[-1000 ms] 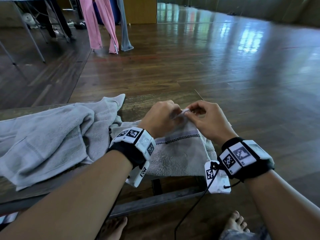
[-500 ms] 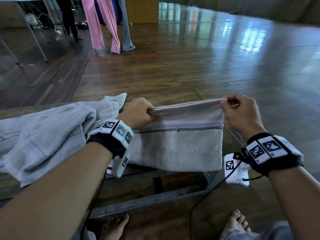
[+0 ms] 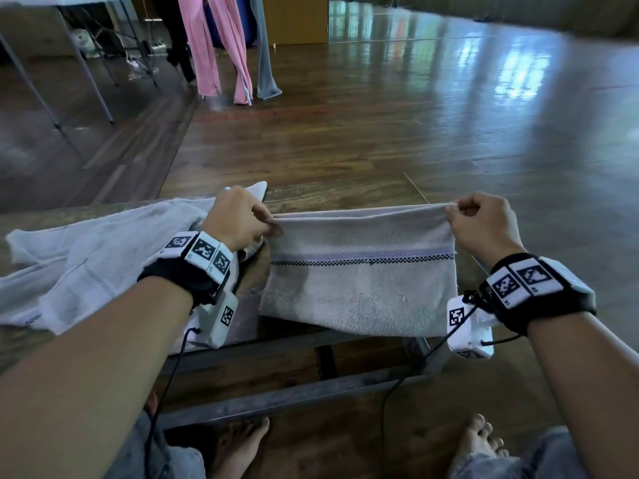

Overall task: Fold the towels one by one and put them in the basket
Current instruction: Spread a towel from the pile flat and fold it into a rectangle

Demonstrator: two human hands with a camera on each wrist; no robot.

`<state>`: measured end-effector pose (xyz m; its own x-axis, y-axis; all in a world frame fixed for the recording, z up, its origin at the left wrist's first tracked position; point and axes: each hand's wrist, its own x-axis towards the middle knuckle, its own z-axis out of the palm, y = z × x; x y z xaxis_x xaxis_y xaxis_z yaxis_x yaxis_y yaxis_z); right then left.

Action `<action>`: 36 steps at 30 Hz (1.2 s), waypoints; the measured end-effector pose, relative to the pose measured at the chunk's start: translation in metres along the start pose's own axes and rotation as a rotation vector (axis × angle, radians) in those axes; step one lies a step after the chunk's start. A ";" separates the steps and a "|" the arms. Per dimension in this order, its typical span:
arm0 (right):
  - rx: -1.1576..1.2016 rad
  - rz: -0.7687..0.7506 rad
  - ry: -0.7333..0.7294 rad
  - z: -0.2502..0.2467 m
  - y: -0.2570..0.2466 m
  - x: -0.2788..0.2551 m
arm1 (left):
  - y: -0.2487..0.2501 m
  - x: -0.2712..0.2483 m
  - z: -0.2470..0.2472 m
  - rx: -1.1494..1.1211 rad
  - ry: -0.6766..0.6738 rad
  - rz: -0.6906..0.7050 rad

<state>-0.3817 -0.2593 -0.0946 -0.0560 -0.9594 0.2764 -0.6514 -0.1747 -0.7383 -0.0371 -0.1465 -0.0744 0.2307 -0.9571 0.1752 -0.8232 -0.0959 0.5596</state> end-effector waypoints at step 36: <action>0.037 0.034 -0.472 -0.031 0.012 -0.008 | -0.023 -0.017 -0.013 -0.240 -0.317 -0.104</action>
<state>-0.4123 -0.2464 -0.0865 0.2787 -0.9590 -0.0519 -0.6276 -0.1410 -0.7656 -0.0151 -0.1241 -0.0796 0.1040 -0.9861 -0.1298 -0.6507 -0.1661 0.7409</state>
